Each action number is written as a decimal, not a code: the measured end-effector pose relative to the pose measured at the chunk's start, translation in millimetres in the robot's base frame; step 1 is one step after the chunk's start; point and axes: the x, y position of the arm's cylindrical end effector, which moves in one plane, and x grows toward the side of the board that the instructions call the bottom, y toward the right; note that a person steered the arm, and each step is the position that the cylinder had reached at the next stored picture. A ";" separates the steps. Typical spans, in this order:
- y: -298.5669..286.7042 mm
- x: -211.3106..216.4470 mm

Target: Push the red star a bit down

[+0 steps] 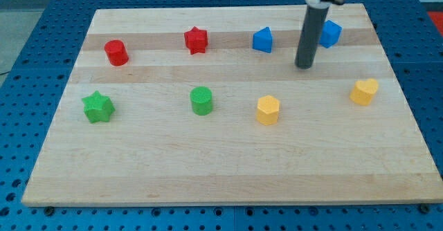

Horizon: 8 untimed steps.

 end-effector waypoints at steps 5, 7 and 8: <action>-137.7 -92.7; -251.2 -78.6; -277.7 -56.6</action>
